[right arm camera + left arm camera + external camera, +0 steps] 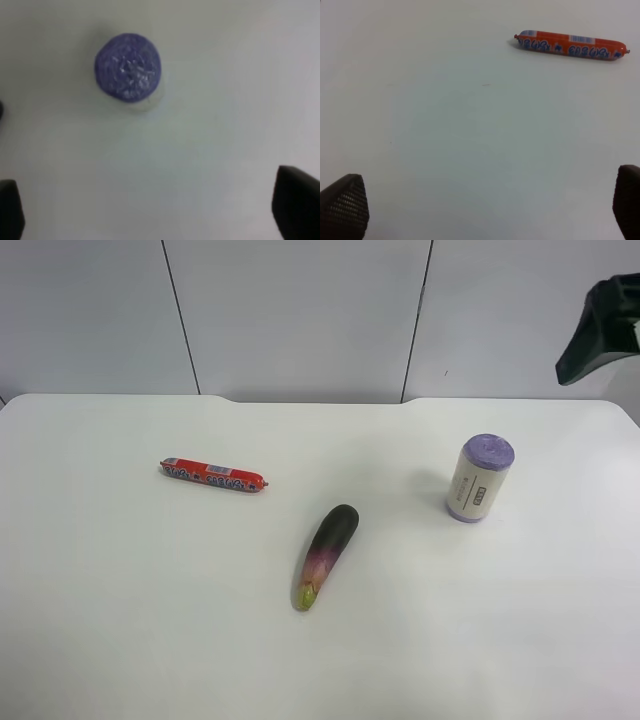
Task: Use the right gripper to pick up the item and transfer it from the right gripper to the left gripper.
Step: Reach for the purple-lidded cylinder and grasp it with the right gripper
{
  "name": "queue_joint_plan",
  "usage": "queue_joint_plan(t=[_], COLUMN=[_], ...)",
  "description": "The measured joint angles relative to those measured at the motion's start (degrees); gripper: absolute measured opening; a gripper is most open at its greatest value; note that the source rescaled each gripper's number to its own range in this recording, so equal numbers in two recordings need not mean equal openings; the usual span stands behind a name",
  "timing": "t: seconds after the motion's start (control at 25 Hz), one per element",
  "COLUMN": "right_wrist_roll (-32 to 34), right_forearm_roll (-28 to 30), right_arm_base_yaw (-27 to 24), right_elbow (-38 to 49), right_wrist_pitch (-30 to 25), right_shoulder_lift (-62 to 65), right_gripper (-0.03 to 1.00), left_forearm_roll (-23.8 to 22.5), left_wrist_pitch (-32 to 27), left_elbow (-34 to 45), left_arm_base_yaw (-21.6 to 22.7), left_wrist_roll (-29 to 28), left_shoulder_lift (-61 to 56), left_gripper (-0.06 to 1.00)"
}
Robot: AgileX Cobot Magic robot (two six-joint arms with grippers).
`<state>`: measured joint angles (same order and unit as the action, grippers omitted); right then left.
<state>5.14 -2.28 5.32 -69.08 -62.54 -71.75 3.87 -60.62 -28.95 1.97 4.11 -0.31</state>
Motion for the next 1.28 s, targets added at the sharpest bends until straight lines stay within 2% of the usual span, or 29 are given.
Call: queue_joint_plan(t=[0.2,0.4,0.92,1.28], right_wrist_roll=[-0.6,-2.5,-5.1,-5.5], right_forearm_roll=[0.0,-0.2,-3.0,-3.0], right_arm_base_yaw=[0.0,0.0,0.0,0.0], right_elbow=[-8.2,-12.3,-12.8,-12.8], right_wrist_pitch=[-3.0,-3.8,-3.1,0.3], right_shoulder_lift=[-11.4,-19.8,-33.2,-38.8], right_gripper=[1.00,1.00,1.00,1.00], left_forearm_roll=[0.0,0.0,0.0,0.0], left_wrist_pitch=[0.0,0.0,0.0,0.0], left_elbow=[0.0,0.0,0.0,0.0], left_arm_base_yaw=[0.0,0.0,0.0,0.0], left_wrist_roll=[0.0,0.0,0.0,0.0], left_shoulder_lift=[0.0,0.0,0.0,0.0], left_gripper=[1.00,1.00,1.00,1.00])
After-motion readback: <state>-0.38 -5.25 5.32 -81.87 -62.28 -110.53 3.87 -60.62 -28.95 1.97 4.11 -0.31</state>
